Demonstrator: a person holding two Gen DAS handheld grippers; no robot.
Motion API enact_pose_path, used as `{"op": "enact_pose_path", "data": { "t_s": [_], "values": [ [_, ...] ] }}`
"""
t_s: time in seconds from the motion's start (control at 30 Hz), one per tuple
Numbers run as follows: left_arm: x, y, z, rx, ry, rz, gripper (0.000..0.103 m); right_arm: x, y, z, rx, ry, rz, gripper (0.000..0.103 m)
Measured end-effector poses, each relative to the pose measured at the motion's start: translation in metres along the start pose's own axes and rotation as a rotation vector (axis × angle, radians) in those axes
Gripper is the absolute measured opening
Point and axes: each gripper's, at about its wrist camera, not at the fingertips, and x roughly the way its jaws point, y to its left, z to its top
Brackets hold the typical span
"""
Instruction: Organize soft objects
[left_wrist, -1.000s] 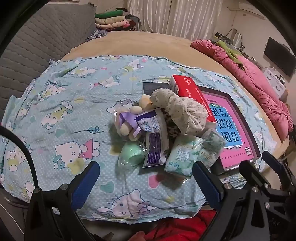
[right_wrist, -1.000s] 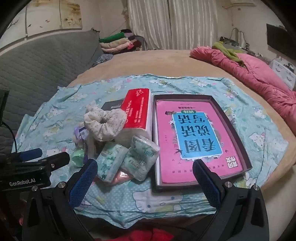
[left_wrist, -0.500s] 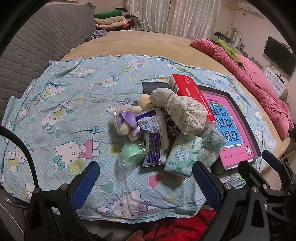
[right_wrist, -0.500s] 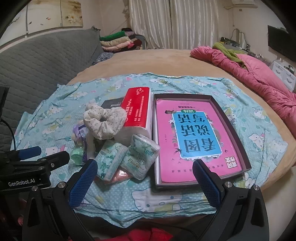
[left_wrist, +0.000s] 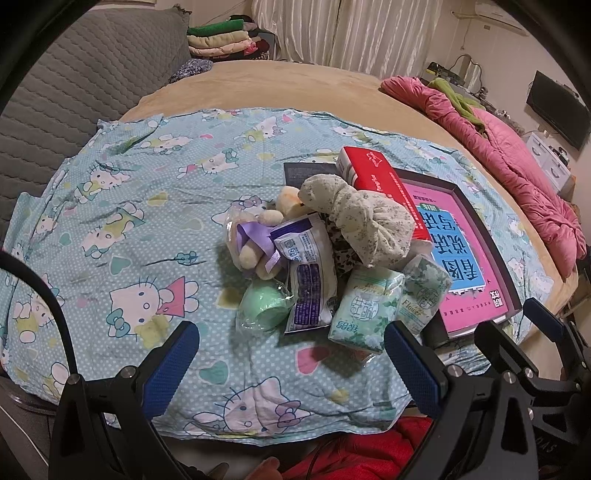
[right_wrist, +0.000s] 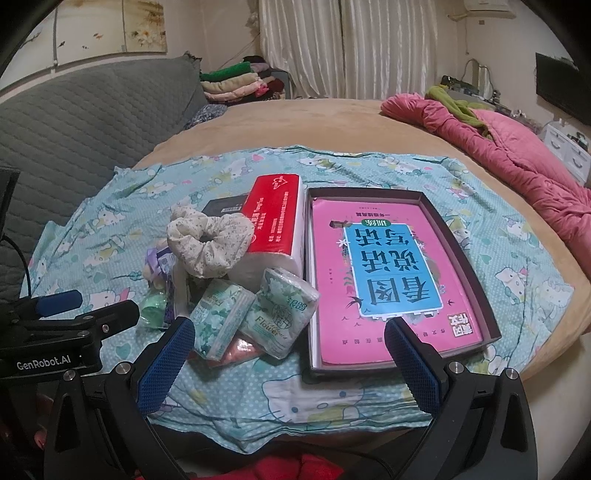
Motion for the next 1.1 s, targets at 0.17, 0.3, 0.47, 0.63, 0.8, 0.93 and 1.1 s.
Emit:
{"op": "enact_pose_path", "data": {
  "t_s": [0.17, 0.3, 0.47, 0.63, 0.8, 0.93, 1.1],
  "values": [
    [0.0005, -0.0003, -0.0004, 0.001, 0.0, 0.0, 0.101, 0.0006, 0.0001, -0.0002, -0.004, 0.004, -0.001, 0.103],
    [0.0011, -0.0003, -0.0003, 0.002, 0.002, -0.002, 0.101, 0.0008, 0.0001, -0.0001, -0.005, 0.005, 0.001, 0.103],
    [0.0024, -0.0003, -0.0009, 0.001, 0.002, 0.001, 0.101, 0.0006, 0.0, -0.0002, -0.005, 0.005, -0.001, 0.103],
    [0.0024, -0.0002, -0.0012, 0.001, 0.003, -0.004, 0.101, -0.0003, -0.0006, -0.0007, -0.004, 0.006, 0.0, 0.103],
    [0.0028, 0.0, -0.0014, 0.0, 0.004, -0.005, 0.101, 0.0005, -0.0006, -0.0008, -0.006, 0.007, 0.0, 0.103],
    [0.0037, -0.0001, -0.0024, -0.004, 0.005, -0.006, 0.101, 0.0025, -0.0005, -0.0017, -0.008, 0.01, -0.001, 0.103],
    [0.0089, 0.0075, -0.003, -0.024, 0.018, -0.012, 0.101, 0.0045, 0.0003, -0.0021, -0.007, 0.016, 0.002, 0.103]
  ]
}}
